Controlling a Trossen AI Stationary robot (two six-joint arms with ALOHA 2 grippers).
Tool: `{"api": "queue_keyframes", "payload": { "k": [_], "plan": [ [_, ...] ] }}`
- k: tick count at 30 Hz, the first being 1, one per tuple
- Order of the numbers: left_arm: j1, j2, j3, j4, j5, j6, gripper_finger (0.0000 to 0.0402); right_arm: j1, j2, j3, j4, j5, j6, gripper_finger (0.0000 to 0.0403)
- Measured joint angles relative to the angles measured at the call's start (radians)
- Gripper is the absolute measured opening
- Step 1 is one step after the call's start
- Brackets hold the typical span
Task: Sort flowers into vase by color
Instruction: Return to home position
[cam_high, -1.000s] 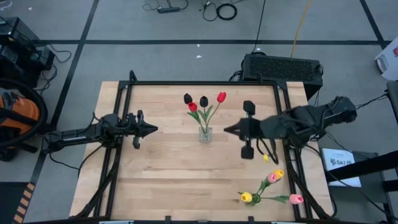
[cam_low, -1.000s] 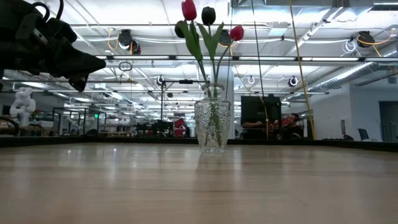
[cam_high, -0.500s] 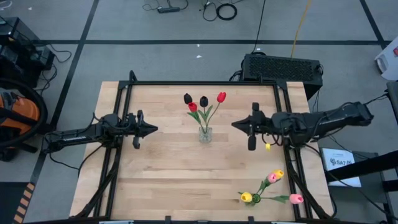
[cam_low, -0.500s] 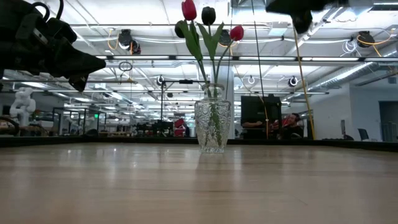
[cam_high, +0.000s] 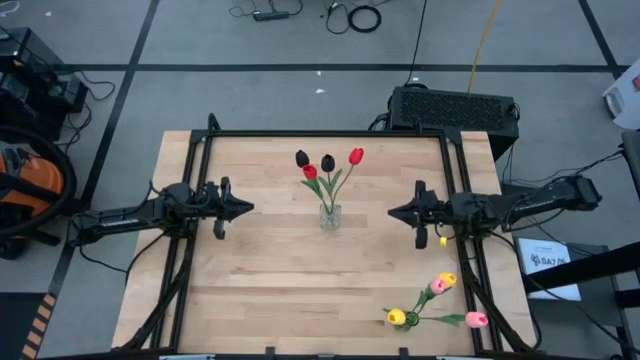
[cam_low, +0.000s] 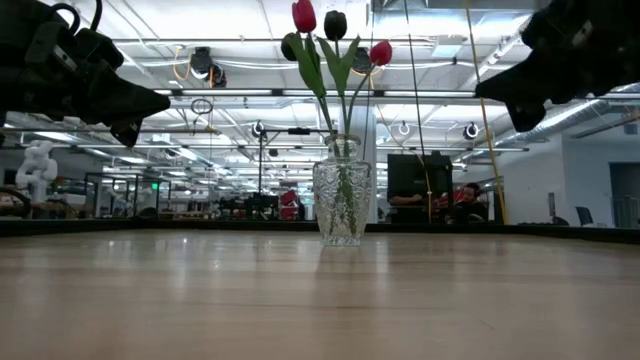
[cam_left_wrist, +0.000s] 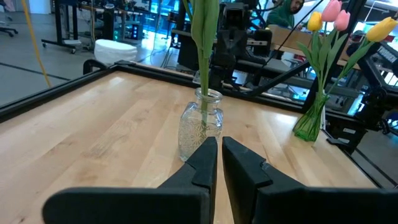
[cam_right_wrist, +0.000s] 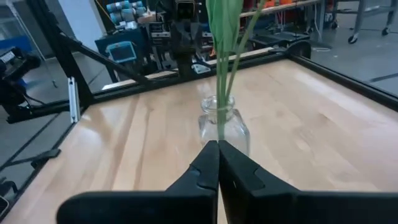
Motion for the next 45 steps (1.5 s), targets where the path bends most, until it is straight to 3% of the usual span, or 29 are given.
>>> {"api": "queue_keyframes", "payload": {
  "k": [8,22,29,45],
  "plan": [
    [0.000,0.000,0.000,0.000,0.000,0.000,0.0031,0.000,-0.237,-0.007,-0.279,0.014,-0.035,0.0000],
    [0.000,0.000,0.000,0.000,0.000,0.000,0.0031,-0.001,-0.552,-0.007,-0.453,0.116,-0.175,0.0000],
    [0.000,0.000,0.000,0.003,0.000,0.000,0.0031,-0.001,-0.544,-0.100,-0.416,0.107,-0.118,0.0000],
    [0.000,0.001,0.000,0.002,-0.004,0.000,0.0031,-0.001,-0.511,-0.100,-0.391,0.137,-0.097,0.0000]
  ]
}}
